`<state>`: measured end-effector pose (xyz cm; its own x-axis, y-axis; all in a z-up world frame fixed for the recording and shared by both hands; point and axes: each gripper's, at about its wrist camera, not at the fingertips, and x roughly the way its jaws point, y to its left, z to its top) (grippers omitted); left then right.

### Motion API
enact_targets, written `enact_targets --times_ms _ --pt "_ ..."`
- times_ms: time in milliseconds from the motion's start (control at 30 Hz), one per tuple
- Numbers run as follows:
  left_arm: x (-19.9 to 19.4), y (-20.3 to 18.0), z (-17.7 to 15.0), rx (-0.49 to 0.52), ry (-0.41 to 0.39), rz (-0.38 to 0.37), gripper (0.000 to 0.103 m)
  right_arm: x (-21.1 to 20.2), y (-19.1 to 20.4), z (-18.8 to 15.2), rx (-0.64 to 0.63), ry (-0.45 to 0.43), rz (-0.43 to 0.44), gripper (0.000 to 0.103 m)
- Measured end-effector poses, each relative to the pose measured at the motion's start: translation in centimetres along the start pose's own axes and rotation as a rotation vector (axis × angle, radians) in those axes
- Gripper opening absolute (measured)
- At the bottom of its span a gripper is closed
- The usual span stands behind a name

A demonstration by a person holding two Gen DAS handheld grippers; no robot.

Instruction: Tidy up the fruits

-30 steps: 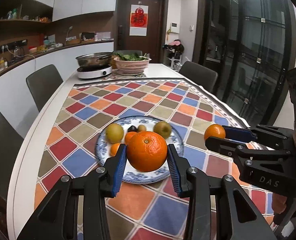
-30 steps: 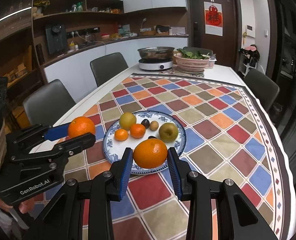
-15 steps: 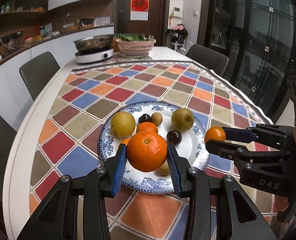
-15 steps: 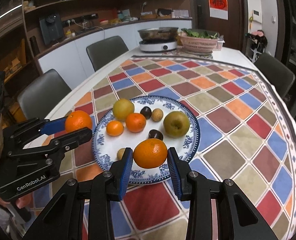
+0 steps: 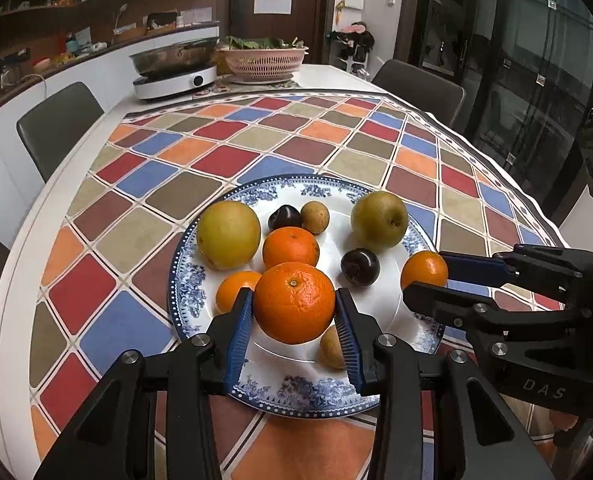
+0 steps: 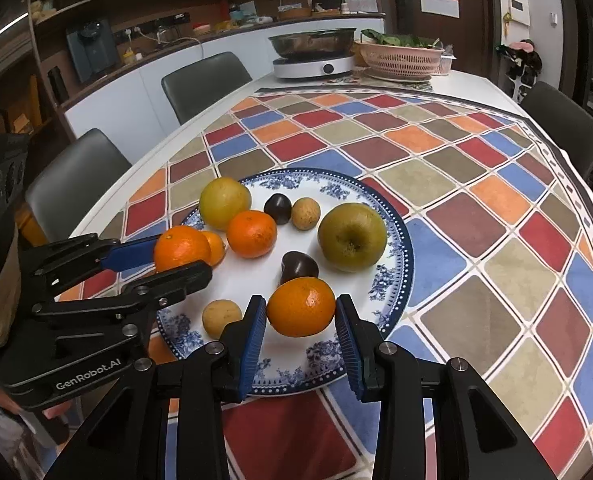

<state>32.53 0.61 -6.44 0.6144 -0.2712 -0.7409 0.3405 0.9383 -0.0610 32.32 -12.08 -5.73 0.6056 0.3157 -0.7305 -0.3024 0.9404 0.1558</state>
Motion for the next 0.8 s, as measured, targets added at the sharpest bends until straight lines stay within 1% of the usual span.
enact_targets --times_ms 100,167,233,400,467,600,667,700,733,800 --pt "0.1 0.3 -0.1 -0.012 0.017 0.002 0.041 0.2 0.0 0.0 0.008 0.005 0.008 0.038" --pt "-0.4 0.6 -0.2 -0.024 0.002 0.008 0.051 0.1 -0.1 0.0 0.019 -0.004 0.007 0.050" --pt "-0.9 0.5 -0.2 -0.019 -0.015 0.018 0.054 -0.2 -0.2 0.0 0.024 -0.015 -0.002 0.050" --pt "-2.8 -0.3 -0.3 0.012 -0.053 0.064 0.054 -1.5 -0.3 -0.1 0.030 -0.034 -0.014 0.050" --pt "-3.9 -0.6 -0.5 0.011 -0.071 0.077 0.057 -2.3 -0.3 -0.2 0.029 -0.047 -0.026 0.050" --pt "-6.2 -1.5 -0.9 0.012 -0.107 0.092 0.060 -4.3 -0.2 -0.6 0.024 -0.074 -0.043 0.050" --pt "-7.1 -1.9 -0.9 0.000 -0.114 0.093 0.064 -5.5 -0.1 -0.8 0.028 -0.089 -0.043 0.050" --pt "-7.5 -2.1 -1.0 -0.004 -0.118 0.091 0.065 -6.0 0.0 -1.0 0.032 -0.096 -0.043 0.050" --pt "-8.1 -2.3 -1.1 -0.009 -0.124 0.091 0.066 -6.6 0.0 -1.1 0.037 -0.104 -0.044 0.051" --pt "-9.0 -2.7 -1.4 -0.016 -0.130 0.102 0.070 -7.9 0.1 -1.4 0.047 -0.120 -0.050 0.056"
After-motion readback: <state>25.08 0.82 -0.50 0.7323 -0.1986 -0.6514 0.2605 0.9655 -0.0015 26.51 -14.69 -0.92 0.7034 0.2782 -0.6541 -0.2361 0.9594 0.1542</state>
